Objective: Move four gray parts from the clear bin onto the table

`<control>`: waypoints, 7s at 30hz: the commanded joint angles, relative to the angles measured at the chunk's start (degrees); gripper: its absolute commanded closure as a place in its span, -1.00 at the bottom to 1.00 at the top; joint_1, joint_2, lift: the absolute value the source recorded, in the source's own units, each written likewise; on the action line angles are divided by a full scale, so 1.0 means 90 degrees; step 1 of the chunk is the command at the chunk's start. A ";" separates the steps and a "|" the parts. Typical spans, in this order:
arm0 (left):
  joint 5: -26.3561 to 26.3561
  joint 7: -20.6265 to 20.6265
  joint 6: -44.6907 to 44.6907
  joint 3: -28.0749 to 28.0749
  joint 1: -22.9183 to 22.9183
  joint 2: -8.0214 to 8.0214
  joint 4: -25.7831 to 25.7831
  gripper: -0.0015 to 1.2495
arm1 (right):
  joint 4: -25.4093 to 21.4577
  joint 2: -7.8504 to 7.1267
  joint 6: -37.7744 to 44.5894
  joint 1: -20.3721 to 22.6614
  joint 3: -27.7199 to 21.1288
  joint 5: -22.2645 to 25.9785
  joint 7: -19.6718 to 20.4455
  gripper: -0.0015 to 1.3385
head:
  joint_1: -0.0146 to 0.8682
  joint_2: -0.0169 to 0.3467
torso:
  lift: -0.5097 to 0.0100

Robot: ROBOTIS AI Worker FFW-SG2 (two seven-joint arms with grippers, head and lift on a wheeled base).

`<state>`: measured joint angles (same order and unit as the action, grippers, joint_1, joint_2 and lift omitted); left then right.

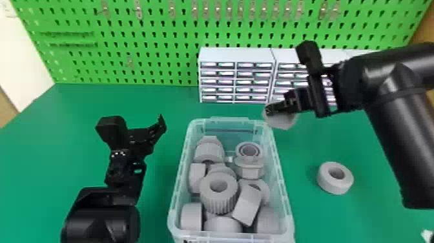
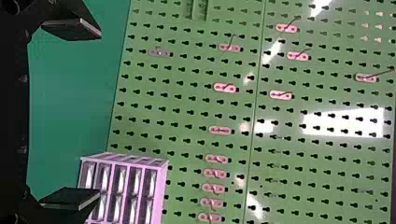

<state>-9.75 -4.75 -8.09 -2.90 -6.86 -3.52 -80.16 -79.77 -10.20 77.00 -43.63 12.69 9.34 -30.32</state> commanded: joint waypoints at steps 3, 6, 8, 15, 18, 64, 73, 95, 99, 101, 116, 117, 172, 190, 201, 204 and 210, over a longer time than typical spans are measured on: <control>0.0000 0.0000 0.0010 -0.0010 -0.0010 0.0000 0.0000 -0.84 | -0.0004 -0.0019 0.0029 0.0150 -0.0395 -0.0413 0.0000 0.51 | 0.60 -0.51 | 0.76; 0.0000 0.0000 0.0010 -0.0030 -0.0019 0.0010 0.0000 -0.84 | -0.0004 -0.0019 0.0029 0.0209 -0.0541 -0.0530 0.0000 0.51 | 0.60 -0.51 | 0.76; -0.0020 0.0000 0.0010 -0.0049 -0.0039 0.0010 0.0000 -0.84 | 0.0006 -0.0019 0.0029 0.0238 -0.0639 -0.0628 0.0000 0.51 | 0.60 -0.51 | 0.76; -0.0039 -0.0010 0.0010 -0.0098 -0.0059 0.0010 0.0000 -0.84 | 0.0006 -0.0058 0.0038 0.0375 -0.0951 -0.0892 0.0000 0.51 | 0.60 -0.51 | 0.76; -0.0039 -0.0010 0.0010 -0.0108 -0.0068 0.0010 0.0010 -0.84 | 0.0015 -0.0087 0.0029 0.0404 -0.1029 -0.0911 0.0000 0.51 | 0.60 -0.51 | 0.76; -0.0098 -0.0010 0.0000 -0.0196 -0.0137 0.0039 0.0039 -0.84 | 0.1636 -0.0165 -0.0557 0.0511 -0.0551 -0.0677 0.0000 0.51 | 0.60 -0.51 | 0.76; -0.0098 -0.0010 0.0000 -0.0196 -0.0146 0.0059 0.0039 -0.84 | 0.1822 -0.0156 -0.0694 0.0502 -0.0219 -0.0511 0.0000 0.51 | 0.60 -0.51 | 0.76; -0.0098 -0.0010 0.0000 -0.0196 -0.0137 0.0059 0.0039 -0.84 | 0.2174 -0.0156 -0.0782 0.0521 -0.0033 -0.0413 0.0000 0.51 | 0.60 -0.51 | 0.76; -0.0098 -0.0010 0.0000 -0.0196 -0.0137 0.0059 0.0039 -0.84 | 0.2193 -0.0165 -0.0782 0.0511 0.0006 -0.0404 0.0000 0.51 | 0.60 -0.51 | 0.76; -0.0098 -0.0010 0.0000 -0.0186 -0.0137 0.0059 0.0039 -0.84 | 0.2193 -0.0175 -0.0782 0.0511 0.0025 -0.0394 0.0000 0.51 | 0.60 -0.51 | 0.76; -0.0098 -0.0010 0.0000 -0.0206 -0.0107 0.0059 0.0039 -0.84 | 0.2369 -0.0175 -0.0841 0.0570 0.0113 -0.0413 0.0000 0.50 | 0.60 -0.51 | 0.76; -0.0098 -0.0010 0.0000 -0.0206 -0.0107 0.0059 0.0039 -0.84 | 0.2369 -0.0175 -0.0850 0.0570 0.0113 -0.0413 0.0000 0.50 | 0.60 -0.51 | 0.76; -0.0088 -0.0010 -0.0068 -0.0157 -0.0029 0.0059 0.0039 -0.84 | -0.0219 -0.0224 0.0683 0.0355 0.0025 -0.0648 -0.0156 -0.17 | 0.60 -0.51 | 0.76; -0.0088 -0.0010 -0.0068 -0.0118 0.0010 0.0059 0.0039 -0.84 | -0.0424 -0.0146 0.0615 0.0150 0.0592 -0.0501 -0.0537 -0.17 | 0.60 -0.51 | 0.76; -0.0078 -0.0010 -0.0068 -0.0088 0.0010 0.0059 0.0039 -0.84 | -0.0424 -0.0097 0.0497 0.0052 0.0953 -0.0286 -0.0537 -0.17 | 0.60 -0.51 | 0.76; -0.0078 -0.0010 -0.0068 -0.0098 0.0010 0.0059 0.0039 -0.84 | -0.0424 -0.0087 0.0449 0.0043 0.1031 -0.0189 -0.0537 -0.17 | 0.60 -0.51 | 0.76; -0.0088 -0.0010 -0.0068 -0.0098 0.0010 0.0059 0.0029 -0.84 | -0.0424 -0.0058 0.0390 0.0033 0.1178 -0.0071 -0.0537 -0.17 | 0.60 -0.51 | 0.76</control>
<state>-10.48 -4.83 -8.70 -3.71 -6.77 -2.99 -79.81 -83.58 -10.94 80.82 -43.29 22.37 8.17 -35.16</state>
